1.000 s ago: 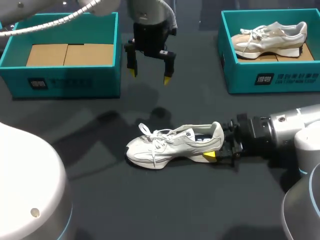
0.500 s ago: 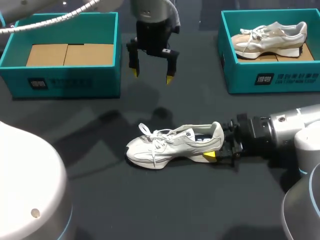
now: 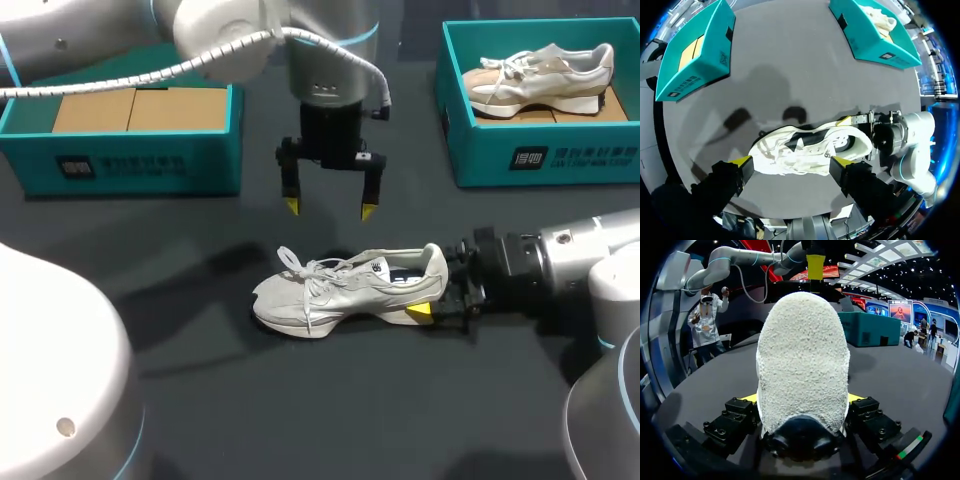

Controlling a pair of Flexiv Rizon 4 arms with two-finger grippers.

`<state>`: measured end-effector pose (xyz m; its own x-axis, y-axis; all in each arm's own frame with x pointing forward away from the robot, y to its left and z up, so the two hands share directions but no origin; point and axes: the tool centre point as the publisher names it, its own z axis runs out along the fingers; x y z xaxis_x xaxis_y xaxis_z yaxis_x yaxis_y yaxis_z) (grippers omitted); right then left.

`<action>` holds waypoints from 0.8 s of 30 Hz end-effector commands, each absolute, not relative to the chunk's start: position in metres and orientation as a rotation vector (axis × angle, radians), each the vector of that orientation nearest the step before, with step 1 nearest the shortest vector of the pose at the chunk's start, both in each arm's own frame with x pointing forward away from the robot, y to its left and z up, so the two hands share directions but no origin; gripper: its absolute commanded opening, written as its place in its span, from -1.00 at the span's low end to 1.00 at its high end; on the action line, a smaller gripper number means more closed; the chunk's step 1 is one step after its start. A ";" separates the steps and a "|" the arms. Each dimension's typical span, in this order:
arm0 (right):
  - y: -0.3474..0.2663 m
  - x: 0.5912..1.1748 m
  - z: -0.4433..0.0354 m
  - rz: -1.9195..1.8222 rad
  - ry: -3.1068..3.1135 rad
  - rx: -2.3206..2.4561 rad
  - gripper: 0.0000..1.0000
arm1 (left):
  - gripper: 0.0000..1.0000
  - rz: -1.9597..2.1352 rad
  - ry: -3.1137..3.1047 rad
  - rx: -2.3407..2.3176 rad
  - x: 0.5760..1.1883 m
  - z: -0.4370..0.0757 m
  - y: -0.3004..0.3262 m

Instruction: Take the shoe out of the shoebox, open the shoe tongue, remove and reinsert the insole, then place the shoe into the shoebox

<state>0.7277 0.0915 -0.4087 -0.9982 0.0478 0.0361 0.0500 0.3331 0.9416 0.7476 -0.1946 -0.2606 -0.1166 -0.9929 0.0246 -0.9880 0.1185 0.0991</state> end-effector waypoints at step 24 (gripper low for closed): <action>0.094 0.728 -0.409 -1.805 -2.566 -0.096 -1.00 | 1.00 -0.230 -2.069 2.225 0.729 -0.294 -0.228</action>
<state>0.7277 0.0916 -0.4087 -0.9982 0.0477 0.0362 0.0501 0.3331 0.9415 0.7289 -0.2210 -0.2860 0.0672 -0.9970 -0.0386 -0.9832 -0.0728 0.1675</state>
